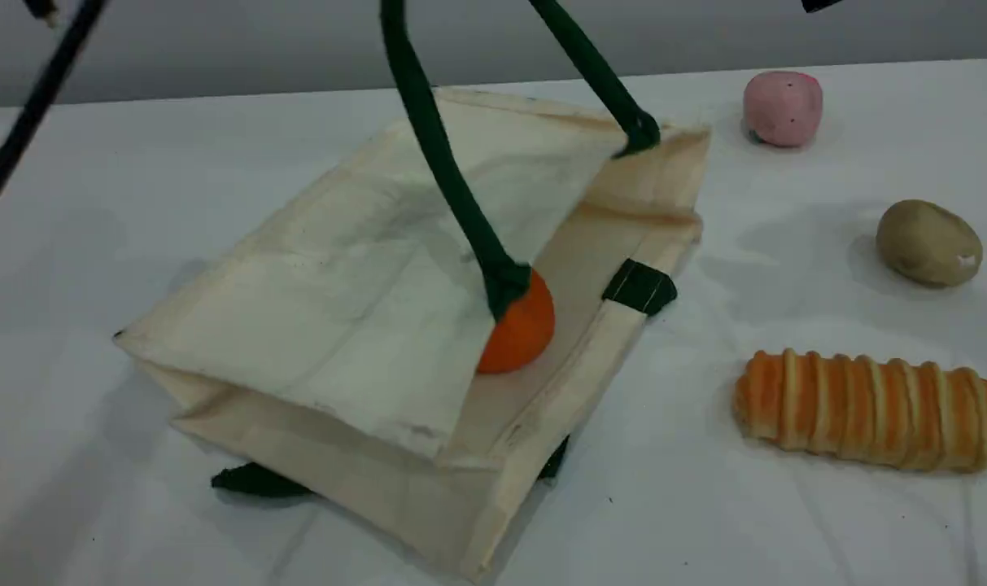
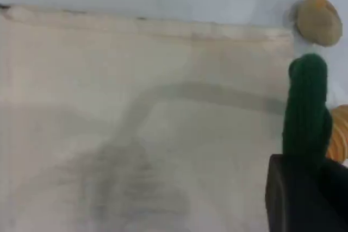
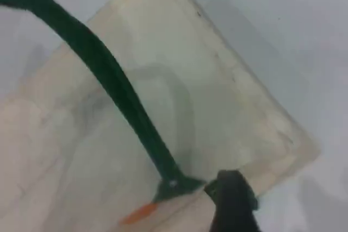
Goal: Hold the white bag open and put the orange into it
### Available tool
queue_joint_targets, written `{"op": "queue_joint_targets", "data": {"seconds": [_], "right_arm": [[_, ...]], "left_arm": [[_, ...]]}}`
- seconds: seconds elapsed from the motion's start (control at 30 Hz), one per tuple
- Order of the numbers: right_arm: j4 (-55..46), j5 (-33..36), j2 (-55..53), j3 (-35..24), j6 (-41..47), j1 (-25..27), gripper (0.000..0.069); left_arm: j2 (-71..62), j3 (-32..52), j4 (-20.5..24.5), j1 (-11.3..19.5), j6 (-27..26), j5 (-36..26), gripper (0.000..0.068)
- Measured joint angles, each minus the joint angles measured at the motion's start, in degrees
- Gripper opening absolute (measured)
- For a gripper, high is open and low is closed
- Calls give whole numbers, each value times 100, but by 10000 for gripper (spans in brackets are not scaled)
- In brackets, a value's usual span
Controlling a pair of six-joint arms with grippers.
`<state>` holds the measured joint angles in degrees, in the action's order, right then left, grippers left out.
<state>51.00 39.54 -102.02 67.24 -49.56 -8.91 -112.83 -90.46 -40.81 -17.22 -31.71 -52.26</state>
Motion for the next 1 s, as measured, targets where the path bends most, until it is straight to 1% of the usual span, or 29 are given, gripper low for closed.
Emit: {"op": "queue_joint_targets", "data": {"seconds": [0.1, 0.17, 0.23, 0.37, 0.47, 0.57, 0.67, 0.77, 0.87, 0.93, 1.0], "right_arm": [[0, 41, 0, 0, 0, 0, 447], [-17, 86, 4, 0, -2, 0, 447], [-24, 86, 4, 0, -2, 0, 447], [-24, 108, 4, 0, -7, 0, 447], [-24, 122, 72, 0, -7, 0, 447], [-88, 182, 207, 0, -2, 0, 447], [-208, 240, 382, 0, 53, 32, 441], [-282, 282, 573, 0, 155, 39, 433], [-542, 344, 808, 0, 358, 39, 412], [-667, 344, 966, 0, 491, 39, 382], [-832, 374, 1143, -5, 650, 39, 335]], "left_arm": [[-89, 4, 33, -95, -200, 3, 106], [-79, 4, 36, -95, -262, -65, 151], [-74, 4, 41, -74, -262, -65, 228], [-74, 4, 46, -69, -262, -198, 406], [-49, 4, 159, -74, -400, -413, 488], [34, 4, 544, -74, -292, -484, 510], [170, 4, 1067, -69, -124, -550, 512], [314, 4, 1679, -69, 216, -396, 513], [416, 4, 2204, -69, 620, -447, 514], [481, 4, 2342, -69, 850, -498, 507], [556, 4, 2351, -69, 1038, -561, 483]]}}
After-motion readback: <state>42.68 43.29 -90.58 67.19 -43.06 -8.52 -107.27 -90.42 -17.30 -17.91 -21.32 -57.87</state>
